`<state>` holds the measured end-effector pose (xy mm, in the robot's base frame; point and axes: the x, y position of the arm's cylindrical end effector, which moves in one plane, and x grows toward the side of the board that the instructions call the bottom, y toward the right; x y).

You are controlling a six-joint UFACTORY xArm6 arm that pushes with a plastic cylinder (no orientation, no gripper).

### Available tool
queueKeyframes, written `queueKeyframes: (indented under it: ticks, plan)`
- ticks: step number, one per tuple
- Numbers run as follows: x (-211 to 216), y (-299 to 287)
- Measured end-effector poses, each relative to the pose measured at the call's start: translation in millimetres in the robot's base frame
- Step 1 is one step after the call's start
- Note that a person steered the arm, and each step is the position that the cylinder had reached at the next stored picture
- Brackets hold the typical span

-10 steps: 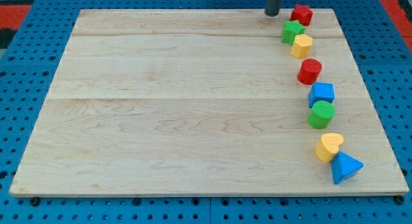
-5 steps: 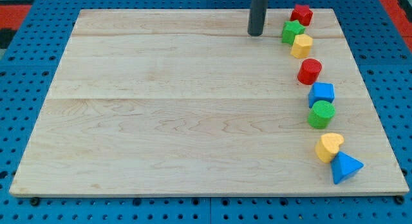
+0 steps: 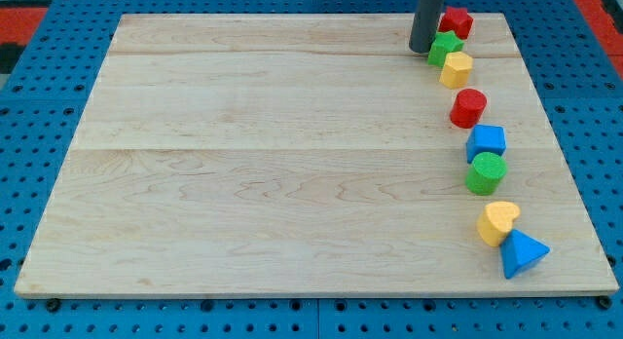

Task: Move the green star slightly right

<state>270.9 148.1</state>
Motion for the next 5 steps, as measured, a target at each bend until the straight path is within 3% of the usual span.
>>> queueKeyframes:
  ticks: [3, 5]
  plan:
    - [13, 2]
    - [5, 34]
